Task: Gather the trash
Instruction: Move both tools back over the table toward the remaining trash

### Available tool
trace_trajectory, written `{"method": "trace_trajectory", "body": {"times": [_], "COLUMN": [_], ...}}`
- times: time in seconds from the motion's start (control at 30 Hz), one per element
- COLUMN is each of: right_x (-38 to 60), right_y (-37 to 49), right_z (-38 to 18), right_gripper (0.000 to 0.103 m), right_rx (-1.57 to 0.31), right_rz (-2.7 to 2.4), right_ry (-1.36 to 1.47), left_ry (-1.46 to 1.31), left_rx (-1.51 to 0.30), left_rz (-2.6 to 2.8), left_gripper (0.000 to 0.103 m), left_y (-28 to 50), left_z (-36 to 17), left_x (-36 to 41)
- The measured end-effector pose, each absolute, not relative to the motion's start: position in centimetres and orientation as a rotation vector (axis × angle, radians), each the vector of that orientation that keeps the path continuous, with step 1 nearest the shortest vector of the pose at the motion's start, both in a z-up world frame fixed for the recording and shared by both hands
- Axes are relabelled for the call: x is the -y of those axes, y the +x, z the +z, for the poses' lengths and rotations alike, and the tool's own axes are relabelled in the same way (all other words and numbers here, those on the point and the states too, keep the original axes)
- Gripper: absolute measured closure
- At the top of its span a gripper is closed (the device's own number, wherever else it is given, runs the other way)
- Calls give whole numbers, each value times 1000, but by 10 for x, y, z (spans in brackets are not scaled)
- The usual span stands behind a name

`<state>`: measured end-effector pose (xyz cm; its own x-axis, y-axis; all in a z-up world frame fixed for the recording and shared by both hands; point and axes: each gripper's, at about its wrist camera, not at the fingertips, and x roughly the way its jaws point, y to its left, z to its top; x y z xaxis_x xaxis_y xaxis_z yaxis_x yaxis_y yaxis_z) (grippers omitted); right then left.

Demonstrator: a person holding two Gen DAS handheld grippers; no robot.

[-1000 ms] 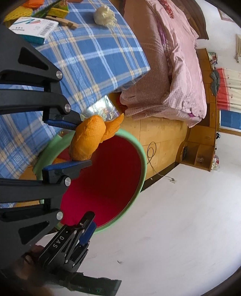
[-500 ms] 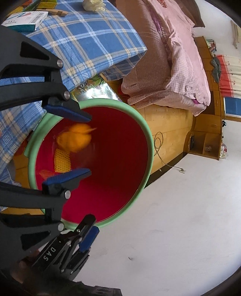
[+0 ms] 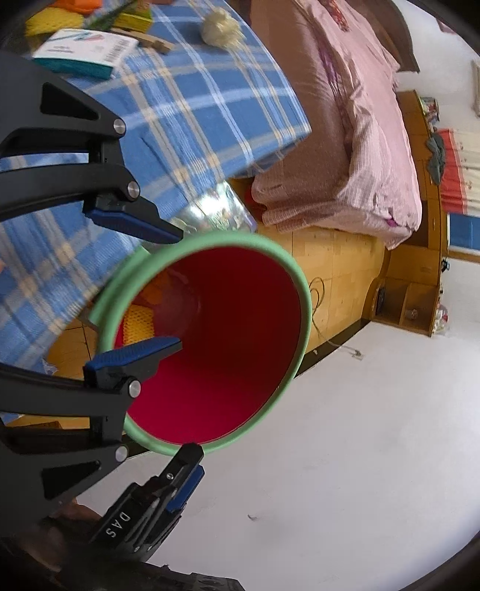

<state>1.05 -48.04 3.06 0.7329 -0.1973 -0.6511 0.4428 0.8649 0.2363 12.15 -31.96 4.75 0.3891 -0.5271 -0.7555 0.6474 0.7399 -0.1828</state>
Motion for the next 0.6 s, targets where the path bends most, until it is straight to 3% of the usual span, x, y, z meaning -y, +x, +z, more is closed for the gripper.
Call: {"method": "trace_trajectory", "body": {"times": [0.6], "right_x": [396], "right_y": [18], "right_z": [41], "right_gripper": [46], "right_rx": [-683], "right_rz": [-212], "right_ry": [368], "left_ry": [59], "left_rx": [-860], "left_rz": [-521], "left_gripper": [51], "left_y": [121], "left_z": [72], "left_x": [182]}}
